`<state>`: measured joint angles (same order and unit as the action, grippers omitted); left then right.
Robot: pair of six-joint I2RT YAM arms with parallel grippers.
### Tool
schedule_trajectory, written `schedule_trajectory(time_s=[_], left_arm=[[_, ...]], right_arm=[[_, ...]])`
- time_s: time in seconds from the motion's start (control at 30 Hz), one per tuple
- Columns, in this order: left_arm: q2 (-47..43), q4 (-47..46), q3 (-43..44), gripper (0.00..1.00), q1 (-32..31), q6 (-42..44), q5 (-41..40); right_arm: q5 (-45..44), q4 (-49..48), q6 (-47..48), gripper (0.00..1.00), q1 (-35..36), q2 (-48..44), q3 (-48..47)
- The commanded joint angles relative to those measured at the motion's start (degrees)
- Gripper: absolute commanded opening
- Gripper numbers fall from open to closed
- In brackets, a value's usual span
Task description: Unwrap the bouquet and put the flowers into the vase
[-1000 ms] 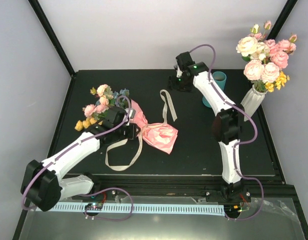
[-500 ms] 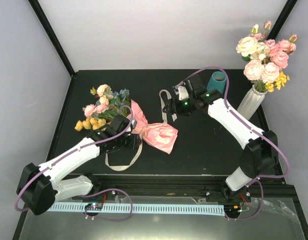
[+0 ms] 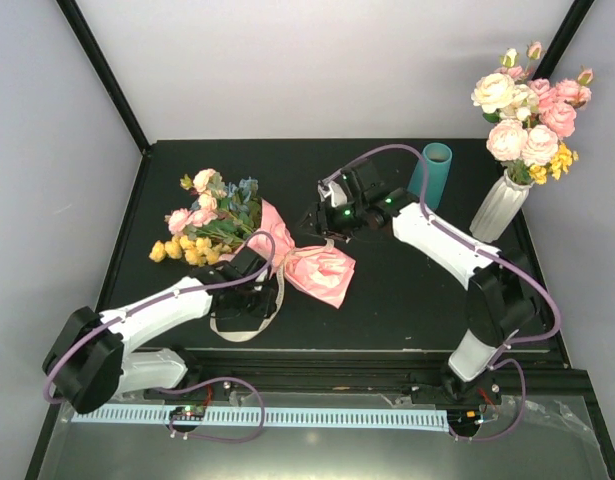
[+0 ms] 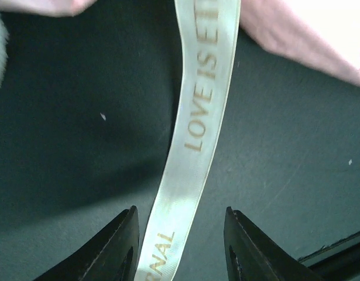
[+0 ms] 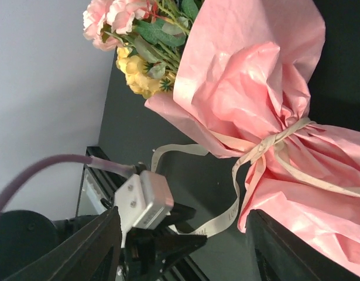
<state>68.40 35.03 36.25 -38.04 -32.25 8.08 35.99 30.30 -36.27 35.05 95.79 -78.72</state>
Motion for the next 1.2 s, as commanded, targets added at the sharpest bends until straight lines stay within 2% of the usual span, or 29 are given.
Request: schedule_trajectory(time_s=[0.0,0.13,0.23,0.37,0.57,0.63,0.7,0.93,1.17], left_arm=[[1.47,-1.26,-1.35,0.43,-1.81,-0.66,3.78],[3.23,-0.5,-1.47,0.46,-4.17,-0.74,4.35],[4.59,1.6,-0.86,0.51,-6.94,-2.14,-0.5],[7.3,4.1,0.08,0.5,-9.69,-3.59,-6.86],[10.13,4.88,1.37,0.35,-12.91,-4.14,-11.69],[10.51,5.54,2.05,0.22,-13.4,-4.23,-14.01],[9.89,6.4,2.95,0.04,-13.5,-3.71,-16.44],[1.58,13.4,10.75,0.02,-12.39,-1.67,-25.2],[-0.14,15.92,17.08,0.01,-5.4,4.97,-26.07]], right_arm=[[2.81,-3.01,-3.08,0.59,0.75,2.83,0.86],[2.06,-1.12,-2.14,0.59,0.78,3.79,1.3],[1.4,0.1,-1.06,0.58,0.74,3.59,2.07],[0.88,0.61,-0.35,0.59,0.76,2.84,3.48],[0.88,1.43,0.53,0.58,0.79,2.57,3.84],[0.78,1.82,0.87,0.57,0.77,2.48,3.69],[0.51,2.44,1.42,0.57,0.78,2.39,3.59],[-0.34,2.88,2.3,0.56,0.74,1.06,5.37],[0.55,0.11,0.25,0.56,0.95,0.45,6.32]])
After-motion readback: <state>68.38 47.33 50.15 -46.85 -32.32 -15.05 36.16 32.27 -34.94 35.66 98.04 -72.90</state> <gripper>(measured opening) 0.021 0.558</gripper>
